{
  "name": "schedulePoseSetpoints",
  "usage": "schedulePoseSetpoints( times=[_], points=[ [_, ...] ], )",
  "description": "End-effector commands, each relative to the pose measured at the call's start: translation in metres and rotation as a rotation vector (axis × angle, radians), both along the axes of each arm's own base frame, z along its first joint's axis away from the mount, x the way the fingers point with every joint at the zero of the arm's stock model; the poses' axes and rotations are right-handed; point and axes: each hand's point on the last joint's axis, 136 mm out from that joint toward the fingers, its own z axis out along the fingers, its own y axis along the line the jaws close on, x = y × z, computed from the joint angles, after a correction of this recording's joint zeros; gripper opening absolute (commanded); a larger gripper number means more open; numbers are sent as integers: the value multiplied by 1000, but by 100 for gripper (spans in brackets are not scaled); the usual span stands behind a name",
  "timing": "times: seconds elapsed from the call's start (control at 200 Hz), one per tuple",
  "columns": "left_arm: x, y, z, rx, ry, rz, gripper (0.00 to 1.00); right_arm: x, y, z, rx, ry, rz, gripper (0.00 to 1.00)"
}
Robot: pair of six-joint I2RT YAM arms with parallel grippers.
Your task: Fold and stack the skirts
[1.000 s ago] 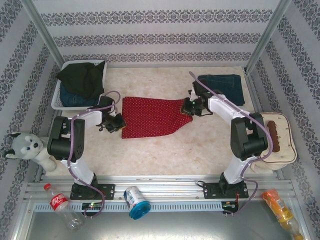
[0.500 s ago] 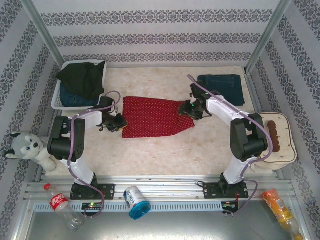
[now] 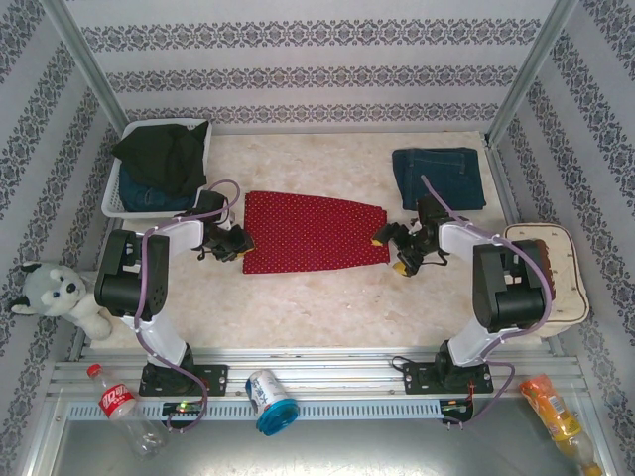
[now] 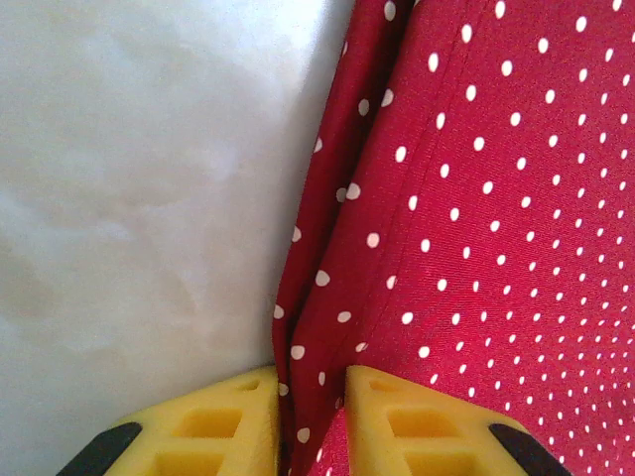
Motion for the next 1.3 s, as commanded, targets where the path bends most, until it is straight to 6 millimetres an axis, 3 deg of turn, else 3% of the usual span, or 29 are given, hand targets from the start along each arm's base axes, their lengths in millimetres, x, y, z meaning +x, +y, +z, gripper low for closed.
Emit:
schedulePoseSetpoints(
  times=[0.0, 0.225, 0.445, 0.699, 0.869, 1.039, 1.099, 1.294],
  points=[
    [-13, -4, -13, 26, 61, -41, 24, 18, 24, 8, 144, -63, -29, 85],
    [-16, -2, -13, 36, 69, -49, 24, 32, 28, 14, 174, -128, -60, 77],
    [-17, -2, -11, 39, 67, -50, 24, 25, 29, 30, 165, -165, -43, 77],
    [-17, -1, -11, 42, 66, -55, 24, 16, 23, 9, 98, -134, -51, 78],
    [-19, 1, -12, 46, 71, -55, 24, 30, 16, 3, 50, -190, -94, 75],
    [-19, 1, -14, 42, 77, -53, 24, 55, 25, 18, 95, -326, -97, 48],
    [-20, 1, -15, 44, 80, -51, 24, 61, 26, 29, 84, -384, -85, 34],
    [-21, 1, -14, 41, 92, -35, 23, 54, 22, 56, -173, -477, 31, 4]
  ],
)
